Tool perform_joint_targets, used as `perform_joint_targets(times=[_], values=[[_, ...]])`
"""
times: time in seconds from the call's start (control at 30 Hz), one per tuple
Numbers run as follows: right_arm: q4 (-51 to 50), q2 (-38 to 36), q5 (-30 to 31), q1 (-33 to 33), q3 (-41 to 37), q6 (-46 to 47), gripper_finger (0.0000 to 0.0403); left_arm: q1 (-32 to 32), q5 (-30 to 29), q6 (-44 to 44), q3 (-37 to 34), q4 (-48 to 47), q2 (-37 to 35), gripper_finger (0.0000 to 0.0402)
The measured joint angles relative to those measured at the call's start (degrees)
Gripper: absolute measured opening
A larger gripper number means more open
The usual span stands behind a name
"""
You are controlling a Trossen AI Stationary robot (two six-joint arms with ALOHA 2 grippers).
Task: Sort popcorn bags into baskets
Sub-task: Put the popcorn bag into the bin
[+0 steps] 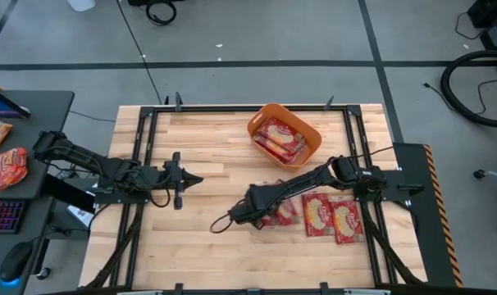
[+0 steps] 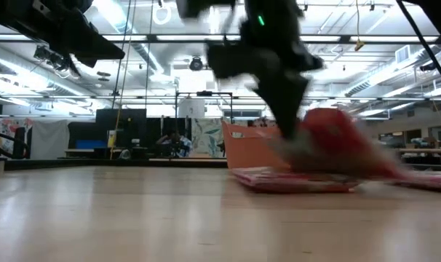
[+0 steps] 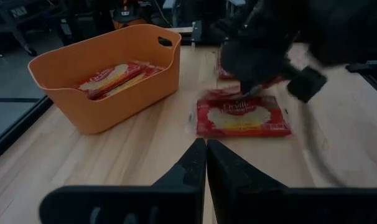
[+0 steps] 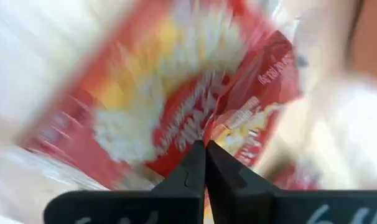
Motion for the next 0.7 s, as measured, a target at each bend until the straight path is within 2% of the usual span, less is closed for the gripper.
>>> perform_joint_targets(times=[0.2, 0.3, 0.37, 0.5, 0.7], values=[[-2.99, 0.00, 19.87, 2.25, 11.70, -8.90, 0.0009, 0.00, 0.00, 0.01, 0.00, 0.00, 0.00, 0.0018], [-4.01, -0.06, 30.16, 3.27, 15.61, -16.54, 0.0008, 0.00, 0.00, 0.01, 0.00, -0.01, 0.00, 0.0018], [-4.50, -0.07, 34.74, 3.15, 16.86, -21.98, 0.0008, 0.00, 0.00, 0.01, 0.00, 0.00, 0.00, 0.0018], [-4.84, -0.07, 40.24, 0.86, 17.03, -31.91, 0.0008, 0.00, 0.00, 0.01, 0.00, 0.00, 0.00, 0.0018], [-4.88, -0.07, 40.70, -5.70, 16.11, -38.85, 0.0008, 0.00, 0.00, 0.04, 0.00, -0.08, 0.00, 0.0018]])
